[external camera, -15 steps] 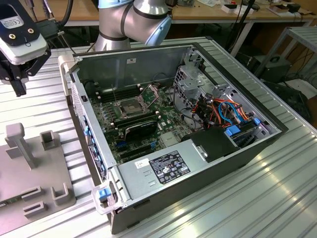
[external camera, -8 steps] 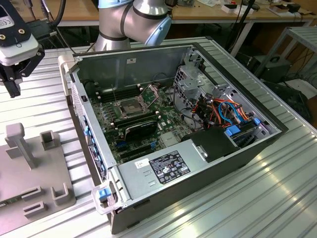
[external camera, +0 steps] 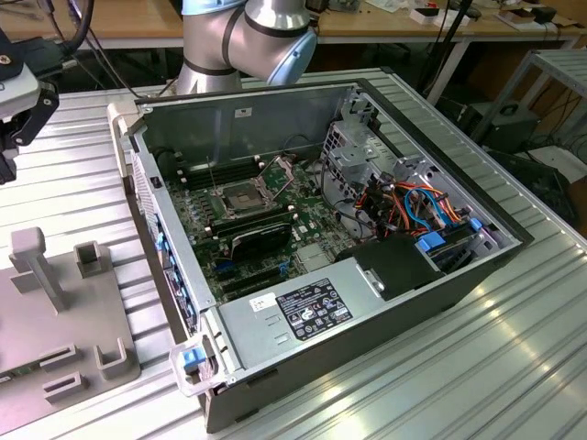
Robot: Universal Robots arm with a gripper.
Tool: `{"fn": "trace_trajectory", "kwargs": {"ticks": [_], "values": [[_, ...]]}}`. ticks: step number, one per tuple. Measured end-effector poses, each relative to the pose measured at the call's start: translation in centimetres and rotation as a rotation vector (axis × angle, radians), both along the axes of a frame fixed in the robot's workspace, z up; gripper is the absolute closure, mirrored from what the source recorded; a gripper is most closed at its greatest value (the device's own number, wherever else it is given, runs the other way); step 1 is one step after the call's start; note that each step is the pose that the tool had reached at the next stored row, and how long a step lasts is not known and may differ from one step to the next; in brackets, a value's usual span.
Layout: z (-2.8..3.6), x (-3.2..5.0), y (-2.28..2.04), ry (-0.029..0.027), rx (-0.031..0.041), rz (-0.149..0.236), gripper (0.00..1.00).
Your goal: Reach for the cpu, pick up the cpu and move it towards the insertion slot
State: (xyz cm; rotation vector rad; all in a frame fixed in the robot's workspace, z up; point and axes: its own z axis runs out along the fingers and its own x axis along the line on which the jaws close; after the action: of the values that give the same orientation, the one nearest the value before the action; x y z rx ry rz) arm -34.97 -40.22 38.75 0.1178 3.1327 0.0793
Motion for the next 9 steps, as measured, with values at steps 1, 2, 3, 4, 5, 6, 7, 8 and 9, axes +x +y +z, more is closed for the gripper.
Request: {"fn": "trace_trajectory", "kwargs": {"ticks": [1,2,3,4,5,6,7,8,9], "values": [[0.0,-0.29,0.0,0.0,0.0,0.0,0.89],[0.0,-0.52,0.0,0.0,0.0,0.0,0.89],[-0.01,-0.76,0.0,-0.0001,0.0001,0.0,0.89],[-0.01,-0.96,0.0,-0.0001,0.0,0.0,0.89],[-0.01,-1.27,0.0,0.0,0.0,0.0,0.89],[-0.01,-1.43,0.0,-0.0001,0.0001,0.0,0.89],[-0.01,-1.62,0.0,-0.0001,0.0001,0.0,0.89],[0.0,-1.78,0.0,0.0,0.0,0.0,0.89],[-0.01,-1.83,-0.01,-0.0001,0.0,0.0,0.89]]}}
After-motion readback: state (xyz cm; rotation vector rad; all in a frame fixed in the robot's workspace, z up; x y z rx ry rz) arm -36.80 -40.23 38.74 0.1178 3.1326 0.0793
